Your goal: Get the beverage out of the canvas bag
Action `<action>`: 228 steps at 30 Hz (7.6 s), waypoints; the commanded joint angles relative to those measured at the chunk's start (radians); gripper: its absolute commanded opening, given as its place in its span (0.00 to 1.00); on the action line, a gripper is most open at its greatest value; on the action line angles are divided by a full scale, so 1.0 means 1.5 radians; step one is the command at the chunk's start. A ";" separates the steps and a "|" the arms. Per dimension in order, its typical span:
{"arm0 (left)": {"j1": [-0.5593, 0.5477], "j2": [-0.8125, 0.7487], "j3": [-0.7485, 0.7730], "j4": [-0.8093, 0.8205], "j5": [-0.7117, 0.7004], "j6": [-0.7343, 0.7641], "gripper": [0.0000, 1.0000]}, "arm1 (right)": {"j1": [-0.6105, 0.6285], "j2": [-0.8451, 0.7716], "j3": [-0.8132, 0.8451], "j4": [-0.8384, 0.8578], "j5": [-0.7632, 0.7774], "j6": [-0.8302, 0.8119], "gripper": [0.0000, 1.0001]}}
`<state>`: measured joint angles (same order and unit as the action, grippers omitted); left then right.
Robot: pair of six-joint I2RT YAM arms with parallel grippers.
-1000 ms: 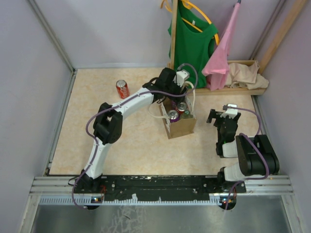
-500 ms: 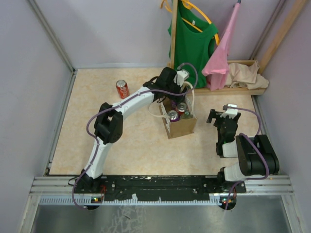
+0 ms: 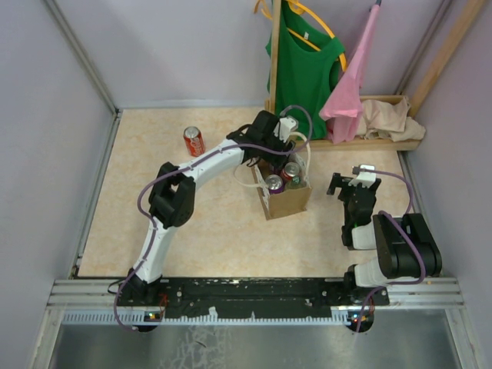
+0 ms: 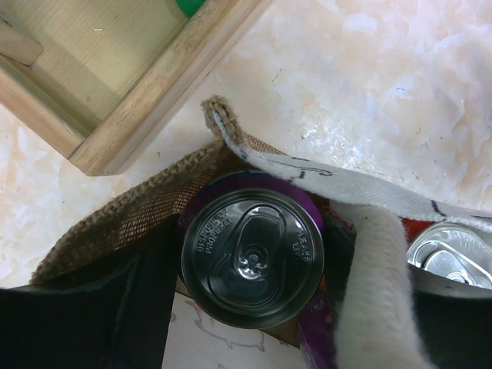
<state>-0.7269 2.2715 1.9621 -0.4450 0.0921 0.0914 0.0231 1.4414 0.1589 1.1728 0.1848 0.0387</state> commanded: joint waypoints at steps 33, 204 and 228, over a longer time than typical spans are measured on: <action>0.009 -0.250 -0.023 0.038 0.001 0.072 0.00 | -0.001 0.000 0.014 0.029 0.000 0.005 0.99; 0.154 -0.366 -0.132 0.054 0.040 0.048 1.00 | -0.001 0.000 0.014 0.029 0.000 0.005 0.99; 0.036 -0.241 -0.100 0.010 0.138 0.185 0.86 | -0.001 0.000 0.014 0.029 0.000 0.005 0.99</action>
<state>-0.6540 1.8889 1.8042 -0.4377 0.2413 0.3172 0.0231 1.4414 0.1589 1.1728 0.1848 0.0391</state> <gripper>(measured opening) 0.857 0.990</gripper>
